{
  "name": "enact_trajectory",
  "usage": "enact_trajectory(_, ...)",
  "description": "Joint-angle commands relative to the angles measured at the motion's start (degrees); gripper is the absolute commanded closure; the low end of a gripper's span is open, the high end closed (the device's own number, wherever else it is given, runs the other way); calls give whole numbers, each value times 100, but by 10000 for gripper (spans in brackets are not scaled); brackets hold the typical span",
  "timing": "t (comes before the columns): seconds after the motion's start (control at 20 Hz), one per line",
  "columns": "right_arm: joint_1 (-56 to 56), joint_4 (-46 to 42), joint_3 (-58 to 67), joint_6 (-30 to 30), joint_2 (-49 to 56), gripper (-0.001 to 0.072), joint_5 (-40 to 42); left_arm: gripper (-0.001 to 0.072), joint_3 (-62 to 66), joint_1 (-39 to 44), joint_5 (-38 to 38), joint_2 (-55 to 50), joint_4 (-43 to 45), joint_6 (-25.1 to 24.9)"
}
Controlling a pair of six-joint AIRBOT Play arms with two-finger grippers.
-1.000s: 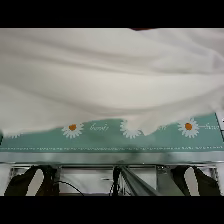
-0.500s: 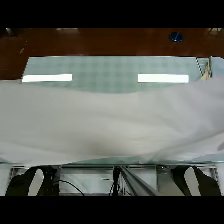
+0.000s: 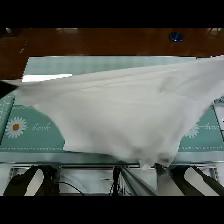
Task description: Fold the shirts.
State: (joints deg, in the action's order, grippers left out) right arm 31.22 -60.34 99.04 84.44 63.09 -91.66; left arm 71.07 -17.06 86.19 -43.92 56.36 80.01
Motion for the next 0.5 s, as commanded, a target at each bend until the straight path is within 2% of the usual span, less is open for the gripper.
enact_trajectory(0.0, -664, -459, -162, -39, 1093, 690, 455, 690, -455, 382, -1084, -1344, -542, -544)
enact_trajectory(0.25, -1847, -1679, -162, -63, 1895, 689, 2166, 690, 728, 706, -1318, -3259, -535, -885)
enact_trajectory(0.45, -2094, -1565, -162, -66, 2347, 689, 3434, 690, 1475, 750, -2391, -4002, -542, -892)
